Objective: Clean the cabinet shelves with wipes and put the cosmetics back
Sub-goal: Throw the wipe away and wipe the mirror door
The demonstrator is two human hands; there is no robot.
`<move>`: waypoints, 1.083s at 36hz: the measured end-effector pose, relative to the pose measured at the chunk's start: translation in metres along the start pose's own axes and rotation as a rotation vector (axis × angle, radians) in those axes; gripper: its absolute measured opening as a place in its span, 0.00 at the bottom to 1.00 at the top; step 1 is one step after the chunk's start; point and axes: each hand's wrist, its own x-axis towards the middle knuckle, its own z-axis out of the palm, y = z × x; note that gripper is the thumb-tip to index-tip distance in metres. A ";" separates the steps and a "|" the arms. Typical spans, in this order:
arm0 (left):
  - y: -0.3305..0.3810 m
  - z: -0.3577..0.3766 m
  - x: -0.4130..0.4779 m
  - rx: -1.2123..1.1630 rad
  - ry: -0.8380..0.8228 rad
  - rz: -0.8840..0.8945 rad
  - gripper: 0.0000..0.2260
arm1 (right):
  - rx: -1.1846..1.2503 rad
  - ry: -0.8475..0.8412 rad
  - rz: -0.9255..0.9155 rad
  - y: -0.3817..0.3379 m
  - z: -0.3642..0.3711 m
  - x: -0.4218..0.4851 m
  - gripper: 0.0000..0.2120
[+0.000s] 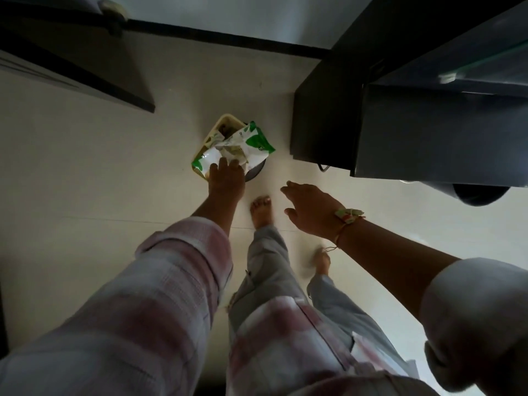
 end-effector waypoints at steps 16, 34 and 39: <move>0.054 -0.102 -0.123 -0.789 0.649 -0.122 0.12 | 0.271 0.263 -0.057 0.007 -0.035 -0.078 0.24; 0.299 -0.210 -0.132 -1.683 0.104 -0.192 0.06 | 0.405 0.734 -0.095 0.174 -0.056 -0.179 0.15; 0.327 -0.209 -0.105 -1.291 0.136 -0.124 0.11 | 0.602 0.738 0.075 0.215 -0.065 -0.175 0.09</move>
